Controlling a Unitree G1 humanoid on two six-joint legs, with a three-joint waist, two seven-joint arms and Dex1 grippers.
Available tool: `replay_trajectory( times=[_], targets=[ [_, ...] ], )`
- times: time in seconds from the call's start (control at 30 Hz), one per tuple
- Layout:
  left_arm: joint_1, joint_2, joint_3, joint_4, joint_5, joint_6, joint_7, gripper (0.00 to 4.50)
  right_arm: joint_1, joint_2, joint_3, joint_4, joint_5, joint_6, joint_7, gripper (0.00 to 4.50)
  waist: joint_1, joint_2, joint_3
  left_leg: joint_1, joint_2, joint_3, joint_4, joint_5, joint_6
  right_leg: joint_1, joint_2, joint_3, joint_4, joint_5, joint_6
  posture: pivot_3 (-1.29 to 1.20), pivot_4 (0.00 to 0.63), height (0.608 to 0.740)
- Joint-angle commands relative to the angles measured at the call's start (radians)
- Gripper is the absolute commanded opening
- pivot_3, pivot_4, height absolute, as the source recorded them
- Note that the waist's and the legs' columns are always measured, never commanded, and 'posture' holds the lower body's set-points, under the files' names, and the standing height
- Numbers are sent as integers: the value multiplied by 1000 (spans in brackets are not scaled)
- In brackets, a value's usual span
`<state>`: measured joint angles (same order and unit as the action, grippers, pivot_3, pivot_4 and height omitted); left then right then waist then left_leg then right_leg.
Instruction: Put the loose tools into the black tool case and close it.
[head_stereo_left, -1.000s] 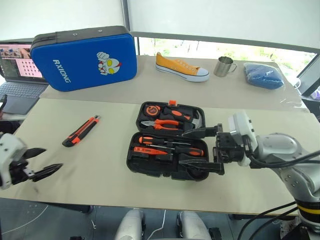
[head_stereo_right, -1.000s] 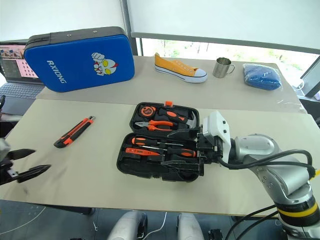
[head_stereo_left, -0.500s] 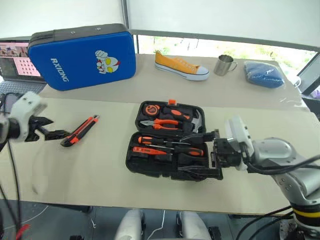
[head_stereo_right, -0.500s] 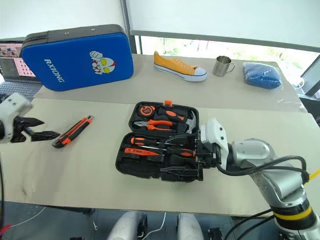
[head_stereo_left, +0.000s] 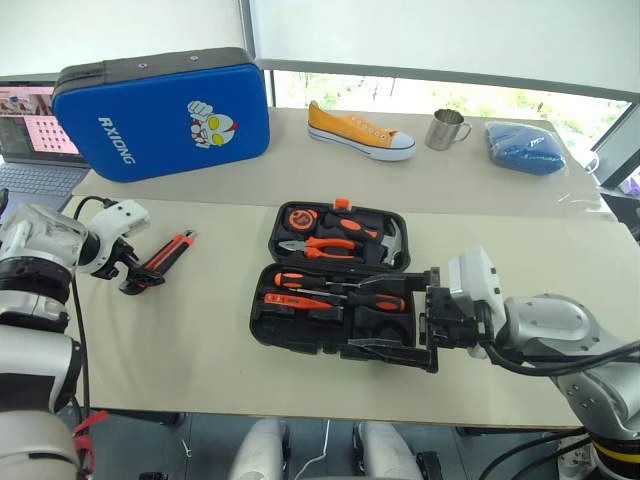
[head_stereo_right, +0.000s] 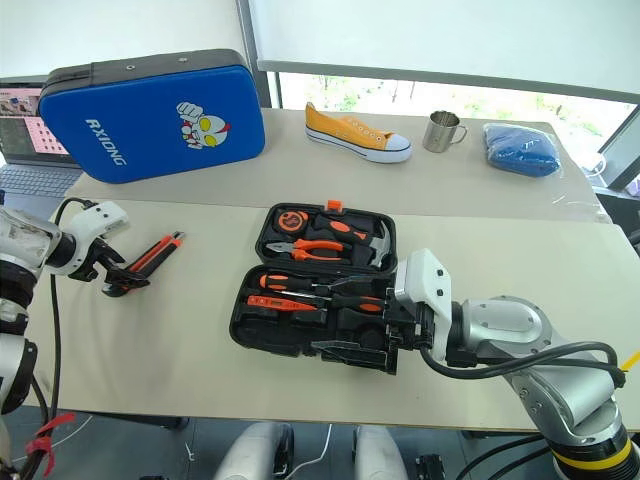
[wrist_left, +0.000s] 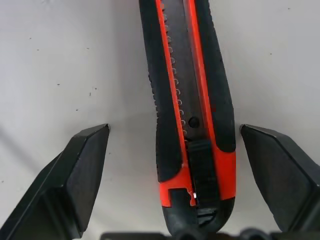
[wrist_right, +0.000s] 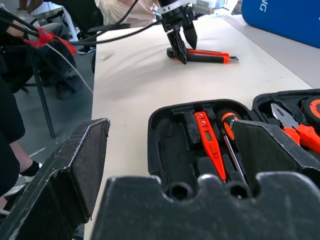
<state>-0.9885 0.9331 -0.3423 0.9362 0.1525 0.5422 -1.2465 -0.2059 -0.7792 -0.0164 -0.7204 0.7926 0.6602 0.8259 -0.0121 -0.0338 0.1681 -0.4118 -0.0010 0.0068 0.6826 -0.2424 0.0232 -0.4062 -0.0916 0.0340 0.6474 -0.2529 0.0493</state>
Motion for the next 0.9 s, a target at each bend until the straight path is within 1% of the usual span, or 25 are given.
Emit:
replay_trajectory(
  times=[0.03, 0.17, 0.23, 0.3, 0.4, 0.5, 0.57, 0.67, 0.9],
  targets=[
    [4, -23, 8, 47, 11, 4, -32, 3133, -21, -13, -32, -36, 26, 8, -14, 4500, 0, 0, 0, 1, 0, 0, 0, 0, 0, 1, 0, 0, 0, 0, 0, 0, 150, 739],
    [36, -4, 39, 5, 17, -125, 11, 1733, -18, -29, -45, -32, 29, 2, -2, 4500, 1, 0, 0, 0, 0, 0, 0, 0, 0, 1, -1, 0, 0, 0, 1, 0, 150, 739],
    [37, 3, 76, -68, -19, -128, -23, 1715, -12, -43, -51, -25, 19, -8, 11, 4500, 4, 0, 0, 0, 0, 0, 0, 0, 0, 1, -2, 0, 0, 0, 1, 0, 150, 739],
    [46, 14, 106, -183, -56, -131, -75, 1714, 0, -54, -63, -16, 17, -14, 22, 4500, 7, -1, 0, -1, 1, -1, 1, 0, 0, 0, -2, 0, 0, 0, 1, 0, 150, 739],
    [60, 14, 121, -410, -101, -104, -137, 1714, 33, -70, -82, -17, 12, -20, 37, 4500, 15, -4, 2, -5, 2, -2, 3, 0, 0, -1, -1, -2, 0, 0, 1, 0, 150, 739],
    [82, 8, 115, -650, -172, -117, -232, 1714, 83, -93, -94, -28, -12, -36, 55, 4500, 17, -4, 2, -9, 1, -3, 5, 0, 0, -2, -2, -3, 0, 1, 2, 0, 150, 739],
    [81, -17, 98, -794, -223, -91, -280, 1714, 121, -106, -108, -40, -25, -44, 63, 4500, 17, -4, 2, -10, 1, -3, 6, 0, 0, -3, -2, -3, 0, 1, 2, 0, 150, 739],
    [92, -51, 66, -927, -250, -53, -296, 1714, 160, -106, -133, -63, -16, -40, 46, 4500, 18, -4, 2, -10, 1, -3, 8, -1, 1, -3, -2, -3, 0, 1, 3, 0, 150, 739],
    [91, -134, -85, -1102, -244, 66, -307, 1714, 226, -110, -175, -129, 25, -14, 10, 4500, 9, -4, 2, -10, 1, -3, 11, -1, 2, -2, 1, -2, 0, 1, 2, 0, 150, 739]
  ],
)
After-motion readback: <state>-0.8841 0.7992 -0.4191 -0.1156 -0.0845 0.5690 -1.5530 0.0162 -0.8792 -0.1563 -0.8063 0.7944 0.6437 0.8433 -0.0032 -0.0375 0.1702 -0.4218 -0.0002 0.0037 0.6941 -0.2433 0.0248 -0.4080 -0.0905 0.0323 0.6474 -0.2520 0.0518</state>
